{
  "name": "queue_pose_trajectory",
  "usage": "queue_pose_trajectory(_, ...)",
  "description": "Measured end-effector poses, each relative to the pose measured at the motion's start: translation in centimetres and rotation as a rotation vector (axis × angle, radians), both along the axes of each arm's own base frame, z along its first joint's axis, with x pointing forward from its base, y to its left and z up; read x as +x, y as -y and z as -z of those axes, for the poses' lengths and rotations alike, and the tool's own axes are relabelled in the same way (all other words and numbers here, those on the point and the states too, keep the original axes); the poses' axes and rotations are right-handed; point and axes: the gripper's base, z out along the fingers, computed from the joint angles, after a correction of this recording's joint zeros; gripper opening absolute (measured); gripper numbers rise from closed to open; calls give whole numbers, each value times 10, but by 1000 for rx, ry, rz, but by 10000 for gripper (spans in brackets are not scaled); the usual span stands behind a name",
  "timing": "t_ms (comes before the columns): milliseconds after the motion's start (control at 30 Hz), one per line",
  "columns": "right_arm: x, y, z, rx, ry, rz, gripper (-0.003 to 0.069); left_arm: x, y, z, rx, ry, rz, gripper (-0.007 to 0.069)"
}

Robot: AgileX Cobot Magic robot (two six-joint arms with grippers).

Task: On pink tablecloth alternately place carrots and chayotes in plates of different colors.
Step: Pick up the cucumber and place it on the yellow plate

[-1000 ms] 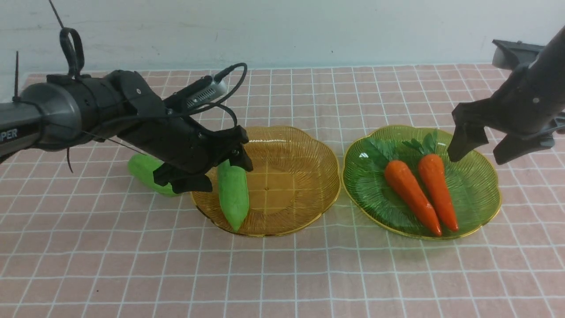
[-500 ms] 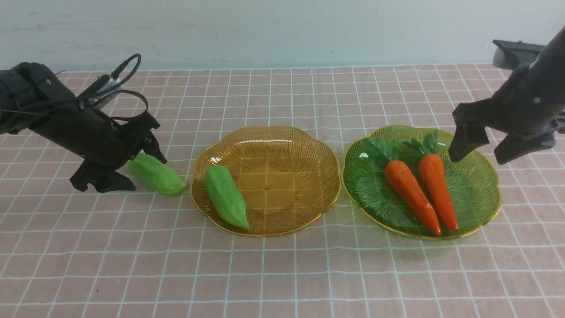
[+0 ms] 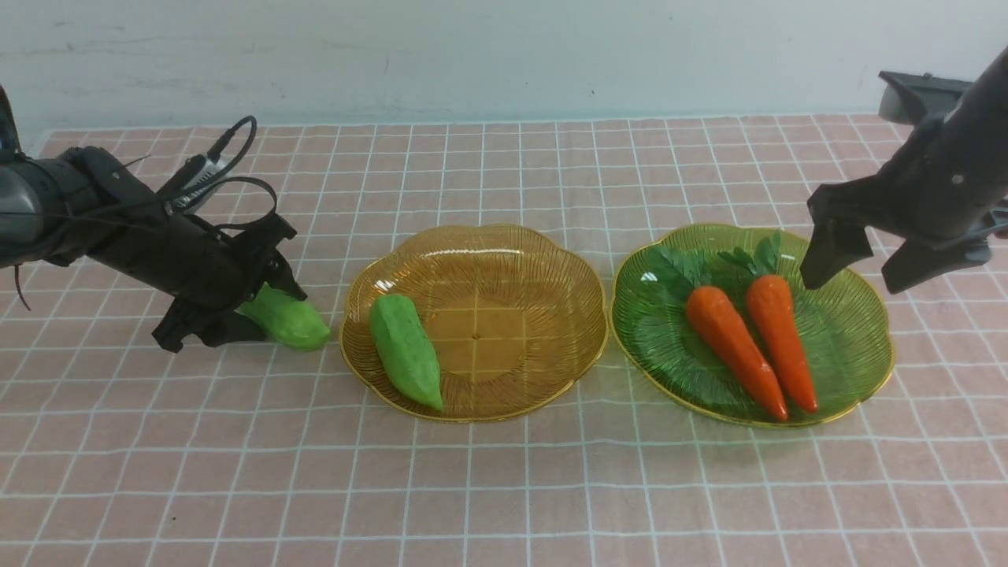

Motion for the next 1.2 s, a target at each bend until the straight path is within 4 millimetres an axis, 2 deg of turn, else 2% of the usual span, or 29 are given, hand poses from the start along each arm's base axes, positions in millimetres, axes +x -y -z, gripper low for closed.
queue_pose_trajectory(67,0,0,0,-1,1,-3,568,-2,2,-11,26,15,93,256)
queue_pose_trajectory(200,0,-1,0,6,0,0,559,-2,24,-68,57,100,290,248)
queue_pose_trajectory(300,-2,-1,-2,20,3,6,513,-5,66,-91,88,137,442,248)
queue_pose_trajectory(433,-21,0,-20,22,39,6,355,-12,123,-92,125,125,573,264)
queue_pose_trajectory(500,-37,3,-33,11,71,3,252,-14,138,-86,136,103,583,284)
queue_pose_trajectory(567,-58,6,-50,-4,117,-4,152,-15,158,-72,151,89,598,328)
queue_pose_trajectory(700,-107,10,-84,11,229,-8,16,-15,172,-57,154,67,620,413)
queue_pose_trajectory(733,-129,11,-96,15,278,-8,-1,-15,172,-57,155,69,621,431)
queue_pose_trajectory(800,-157,14,-110,19,345,-10,-10,-15,172,-57,156,72,620,449)
queue_pose_trajectory(900,-210,18,-116,20,436,-23,-15,-13,173,-63,159,82,624,444)
queue_pose_trajectory(967,-238,21,-105,8,549,-41,-15,-11,173,-71,156,86,634,410)
queue_pose_trajectory(1033,-257,25,-89,-11,756,-47,-15,-10,174,-84,158,98,652,331)
queue_pose_trajectory(1100,-265,27,-76,-10,1011,-19,-15,-8,174,-92,169,114,676,235)
queue_pose_trajectory(1200,-270,32,-59,14,1242,61,-15,-8,175,-98,176,126,693,92)
